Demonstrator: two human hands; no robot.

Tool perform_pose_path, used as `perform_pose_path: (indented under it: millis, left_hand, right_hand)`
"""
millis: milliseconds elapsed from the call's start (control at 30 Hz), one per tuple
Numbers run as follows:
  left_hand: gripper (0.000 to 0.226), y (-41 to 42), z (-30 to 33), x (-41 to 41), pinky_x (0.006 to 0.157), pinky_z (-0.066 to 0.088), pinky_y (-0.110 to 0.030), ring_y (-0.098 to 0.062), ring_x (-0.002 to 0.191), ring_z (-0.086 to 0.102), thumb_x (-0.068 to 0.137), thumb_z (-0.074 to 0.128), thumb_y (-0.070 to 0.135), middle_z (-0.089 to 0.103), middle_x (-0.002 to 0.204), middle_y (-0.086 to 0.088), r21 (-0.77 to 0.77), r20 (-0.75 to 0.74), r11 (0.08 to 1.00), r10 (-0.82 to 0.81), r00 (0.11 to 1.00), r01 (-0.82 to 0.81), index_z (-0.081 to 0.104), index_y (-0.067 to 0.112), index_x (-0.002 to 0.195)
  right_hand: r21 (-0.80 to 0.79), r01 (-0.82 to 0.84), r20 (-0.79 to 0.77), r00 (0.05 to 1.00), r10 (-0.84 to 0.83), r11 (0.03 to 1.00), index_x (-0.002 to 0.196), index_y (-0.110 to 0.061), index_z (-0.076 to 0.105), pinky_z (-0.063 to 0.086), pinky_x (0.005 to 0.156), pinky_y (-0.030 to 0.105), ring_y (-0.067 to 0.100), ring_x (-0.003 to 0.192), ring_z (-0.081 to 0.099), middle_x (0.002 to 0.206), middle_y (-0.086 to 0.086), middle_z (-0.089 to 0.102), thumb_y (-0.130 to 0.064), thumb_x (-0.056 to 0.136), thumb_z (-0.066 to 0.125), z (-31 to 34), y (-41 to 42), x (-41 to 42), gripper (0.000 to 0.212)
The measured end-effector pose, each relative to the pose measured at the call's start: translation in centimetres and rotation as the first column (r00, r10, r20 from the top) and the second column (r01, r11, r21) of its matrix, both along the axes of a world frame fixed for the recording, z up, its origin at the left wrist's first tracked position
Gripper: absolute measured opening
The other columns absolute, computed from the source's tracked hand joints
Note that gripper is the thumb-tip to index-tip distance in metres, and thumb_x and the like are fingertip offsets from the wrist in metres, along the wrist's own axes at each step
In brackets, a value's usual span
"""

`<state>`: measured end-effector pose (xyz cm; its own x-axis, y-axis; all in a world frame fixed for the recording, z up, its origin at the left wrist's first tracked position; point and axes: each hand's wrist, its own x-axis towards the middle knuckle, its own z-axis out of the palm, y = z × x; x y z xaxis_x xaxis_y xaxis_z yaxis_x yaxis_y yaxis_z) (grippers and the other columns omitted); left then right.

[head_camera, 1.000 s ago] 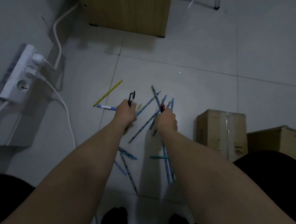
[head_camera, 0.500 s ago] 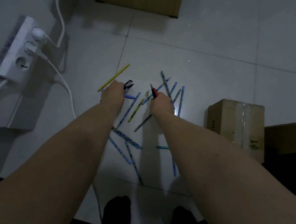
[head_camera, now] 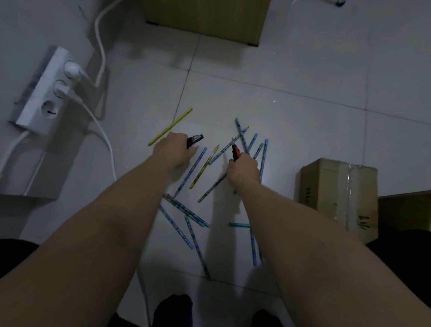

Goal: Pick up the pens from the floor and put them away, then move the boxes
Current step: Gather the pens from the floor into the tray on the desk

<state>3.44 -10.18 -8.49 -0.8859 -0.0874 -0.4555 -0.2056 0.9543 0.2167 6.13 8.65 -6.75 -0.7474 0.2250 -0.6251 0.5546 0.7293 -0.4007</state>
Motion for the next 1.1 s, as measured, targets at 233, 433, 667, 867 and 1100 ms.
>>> perform_pose_path:
  millis: [233, 433, 667, 867, 1100]
  left_hand:
    - [0.027, 4.6, 3.0, 1.4, 0.063, 0.050, -0.032, -0.028, 0.078, 0.065, 0.099, 0.052, 0.036, 0.061, 0.098, -0.014, 0.553, 0.138, 0.739, 0.374, 0.917, -0.385, 0.052, 0.011, 0.110]
    - [0.021, 7.2, 14.4, 3.4, 0.059, 0.042, -0.029, -0.020, 0.063, 0.051, 0.098, 0.051, 0.037, 0.058, 0.079, -0.008, 0.646, 0.253, 0.598, 0.417, 0.873, -0.474, 0.053, 0.018, 0.089]
    - [0.019, 9.2, 34.6, 3.3, 0.051, 0.038, -0.027, -0.016, 0.049, 0.041, 0.098, 0.043, 0.022, 0.044, 0.071, -0.006, 0.645, 0.382, 0.504, 0.438, 0.813, -0.575, 0.042, 0.017, 0.079]
    - [0.028, 11.5, 54.7, 3.1, 0.046, 0.035, -0.025, -0.018, 0.047, 0.039, 0.099, 0.051, 0.039, 0.043, 0.063, -0.005, 0.703, 0.334, 0.456, 0.466, 0.819, -0.546, 0.047, 0.016, 0.083]
    - [0.028, 12.1, 72.6, 2.5, 0.045, 0.025, -0.025, -0.015, 0.042, 0.032, 0.098, 0.046, 0.038, 0.039, 0.059, -0.001, 0.700, 0.298, 0.455, 0.513, 0.805, -0.550, 0.043, 0.018, 0.079]
  right_hand:
    - [-0.143, 0.066, -0.043, 0.996, -0.073, 0.988, 0.127, -0.006, 0.053, 0.039, 0.066, 0.028, 0.025, 0.083, 0.053, 0.119, 0.016, 0.061, -0.028, 0.101, 0.048, 3.7, 0.2, -0.6, 0.035]
    - [-0.231, 0.114, -0.005, 0.993, -0.118, 0.966, 0.128, -0.002, 0.051, 0.038, 0.070, 0.025, 0.032, 0.104, 0.059, 0.121, 0.019, 0.059, -0.022, 0.103, 0.044, 15.0, 0.5, 0.0, 0.033]
    - [-0.328, 0.154, -0.045, 0.983, -0.178, 0.932, 0.107, -0.005, 0.056, 0.040, 0.063, 0.026, 0.024, 0.081, 0.055, 0.094, 0.011, 0.058, -0.028, 0.102, 0.045, 34.3, 2.4, 0.9, 0.026]
    - [-0.303, 0.160, -0.043, 0.983, -0.181, 0.939, 0.111, -0.004, 0.057, 0.037, 0.043, 0.020, 0.019, 0.064, 0.054, 0.092, 0.012, 0.057, -0.023, 0.103, 0.042, 53.2, 4.3, -0.3, 0.025]
    - [-0.332, 0.202, -0.152, 0.952, -0.264, 0.921, 0.088, -0.011, 0.056, 0.054, 0.075, 0.045, 0.028, 0.074, 0.055, 0.082, 0.015, 0.057, -0.030, 0.096, 0.052, 69.9, 5.1, -2.5, 0.021]
